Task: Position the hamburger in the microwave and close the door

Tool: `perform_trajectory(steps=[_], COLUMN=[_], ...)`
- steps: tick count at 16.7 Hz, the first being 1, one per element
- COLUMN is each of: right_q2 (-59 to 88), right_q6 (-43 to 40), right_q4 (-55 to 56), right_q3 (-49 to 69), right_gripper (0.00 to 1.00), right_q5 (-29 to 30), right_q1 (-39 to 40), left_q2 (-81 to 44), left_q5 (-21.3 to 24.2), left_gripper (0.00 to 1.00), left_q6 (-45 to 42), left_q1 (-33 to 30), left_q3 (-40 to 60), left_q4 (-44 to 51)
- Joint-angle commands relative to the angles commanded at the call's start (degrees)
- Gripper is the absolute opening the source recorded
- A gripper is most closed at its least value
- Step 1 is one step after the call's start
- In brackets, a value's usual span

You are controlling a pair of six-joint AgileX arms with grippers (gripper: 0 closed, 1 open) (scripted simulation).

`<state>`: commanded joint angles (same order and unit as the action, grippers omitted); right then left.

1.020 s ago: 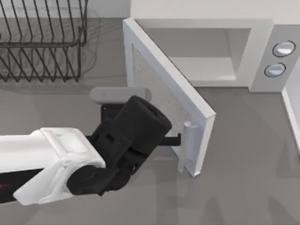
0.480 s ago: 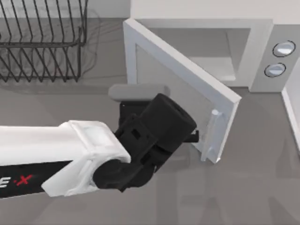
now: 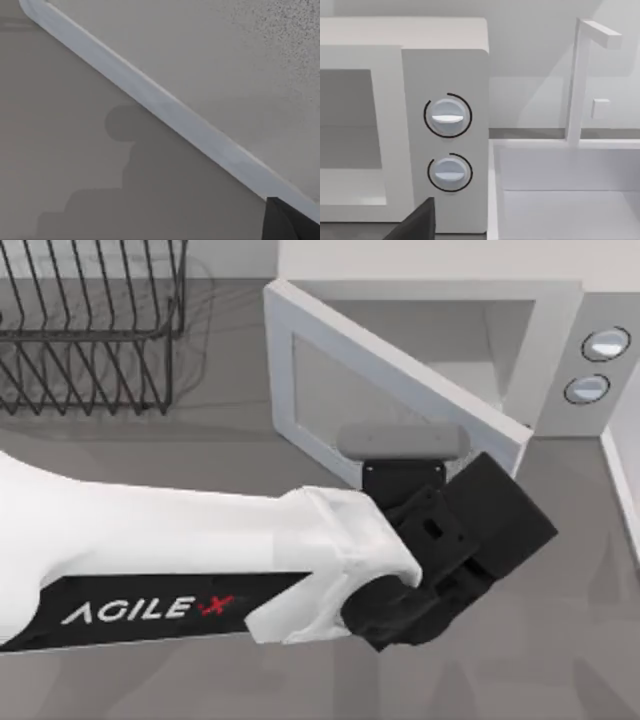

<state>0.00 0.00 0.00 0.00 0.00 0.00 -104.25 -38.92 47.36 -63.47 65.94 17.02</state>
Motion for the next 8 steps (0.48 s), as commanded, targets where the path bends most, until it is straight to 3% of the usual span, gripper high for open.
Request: perform_trajectory(steps=[8], right_q2=[0.0], right_q6=[0.0], right_q4=[0.0], right_q3=[0.0], right_gripper=[1.00], right_q5=[0.0], right_q1=[0.0], left_q2=[-2.8], left_q5=[-0.2], left_gripper=[0.00], left_q6=[0.9], left_q1=[-1.2], left_q3=[3.8], left_q4=[2.0])
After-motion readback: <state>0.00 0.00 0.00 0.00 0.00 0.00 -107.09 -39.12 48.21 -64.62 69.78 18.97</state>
